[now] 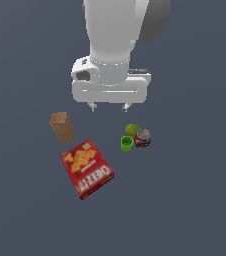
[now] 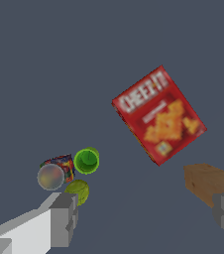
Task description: Pick up a designated object from a clutter of objects.
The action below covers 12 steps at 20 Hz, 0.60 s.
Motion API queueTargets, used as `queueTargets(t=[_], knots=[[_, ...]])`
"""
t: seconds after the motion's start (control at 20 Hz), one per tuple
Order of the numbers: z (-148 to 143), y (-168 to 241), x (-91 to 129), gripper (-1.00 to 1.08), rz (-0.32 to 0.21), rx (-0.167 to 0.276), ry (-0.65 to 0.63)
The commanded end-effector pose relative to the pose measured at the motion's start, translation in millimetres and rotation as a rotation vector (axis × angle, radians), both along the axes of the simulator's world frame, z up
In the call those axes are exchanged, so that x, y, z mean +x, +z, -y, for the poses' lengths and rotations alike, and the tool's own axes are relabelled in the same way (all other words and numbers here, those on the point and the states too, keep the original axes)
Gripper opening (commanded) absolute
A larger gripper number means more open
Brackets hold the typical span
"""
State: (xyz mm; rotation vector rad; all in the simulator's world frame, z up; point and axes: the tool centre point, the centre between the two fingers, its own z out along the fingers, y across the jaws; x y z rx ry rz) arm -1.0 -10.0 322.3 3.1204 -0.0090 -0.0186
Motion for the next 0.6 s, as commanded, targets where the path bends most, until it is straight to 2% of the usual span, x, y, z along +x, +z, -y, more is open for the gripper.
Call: queueTargets(t=[0.0,0.4,0.55], knots=[[0,0,0,1.00,0.000,0.000,0.000],[-3,-19,-5,1.00,-0.046,-0.014,-0.005],[-3,-19,-6,1.00,-0.047,-0.014,-0.006]])
